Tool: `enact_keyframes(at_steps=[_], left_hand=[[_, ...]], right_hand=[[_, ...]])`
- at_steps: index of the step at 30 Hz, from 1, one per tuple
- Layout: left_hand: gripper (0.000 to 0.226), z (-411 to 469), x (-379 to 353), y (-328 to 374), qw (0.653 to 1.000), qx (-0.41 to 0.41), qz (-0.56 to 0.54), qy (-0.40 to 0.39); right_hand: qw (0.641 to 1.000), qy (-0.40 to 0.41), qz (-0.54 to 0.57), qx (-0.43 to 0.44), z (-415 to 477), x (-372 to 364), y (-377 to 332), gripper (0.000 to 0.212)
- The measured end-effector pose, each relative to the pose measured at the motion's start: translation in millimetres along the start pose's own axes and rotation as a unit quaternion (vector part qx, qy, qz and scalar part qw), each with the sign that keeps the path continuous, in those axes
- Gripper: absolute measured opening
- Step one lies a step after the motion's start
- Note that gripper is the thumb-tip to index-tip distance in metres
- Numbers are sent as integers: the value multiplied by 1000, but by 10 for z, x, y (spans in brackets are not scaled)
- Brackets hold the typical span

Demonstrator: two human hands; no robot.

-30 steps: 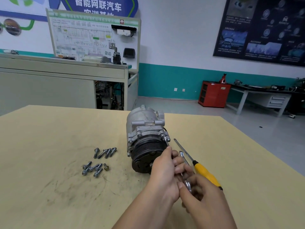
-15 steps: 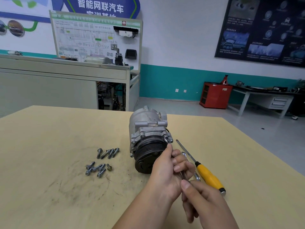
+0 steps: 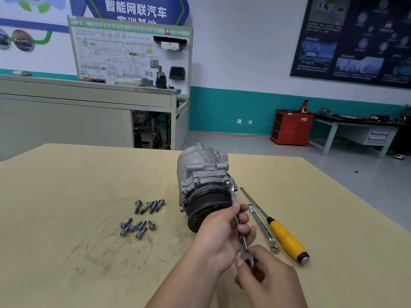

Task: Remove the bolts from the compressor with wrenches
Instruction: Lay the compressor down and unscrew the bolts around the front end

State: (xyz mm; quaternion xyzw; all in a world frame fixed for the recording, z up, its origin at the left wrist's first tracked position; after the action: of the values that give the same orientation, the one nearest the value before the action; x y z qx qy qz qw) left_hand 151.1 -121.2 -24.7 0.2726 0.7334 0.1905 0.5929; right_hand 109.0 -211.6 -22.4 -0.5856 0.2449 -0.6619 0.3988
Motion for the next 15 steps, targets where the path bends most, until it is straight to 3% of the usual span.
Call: enact_keyframes(at_steps=[3,8,11,15], left_hand=[[20,9,14,4,998,-15,54,-4],[22,17,-42,8,981,-75,176,-4],[27,24,-106,30,976,-92,196,-5],[28,5,-136,11,983,-83,160,-15]], right_hand=[[992,29,-109,54,-6,-13,-3,23],[935,228,-194,188,-45,304,-57,20],[958,216,-112,153,13,467,-23,27],[997,58,28,28,99,362,113,26]])
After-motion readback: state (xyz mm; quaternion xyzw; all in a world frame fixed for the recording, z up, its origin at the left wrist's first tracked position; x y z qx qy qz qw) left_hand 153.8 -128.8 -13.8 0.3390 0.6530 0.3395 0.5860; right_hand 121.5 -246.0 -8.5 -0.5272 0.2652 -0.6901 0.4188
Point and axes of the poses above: each hand's wrist, its own z-axis towards the middle knuckle, its own x-axis out of the back of the hand, y = z × x, the point moved 7 cm from there along z, towards the middle knuckle, and after that the axes turned 3 degrees about -z, right-handed, at the moved point
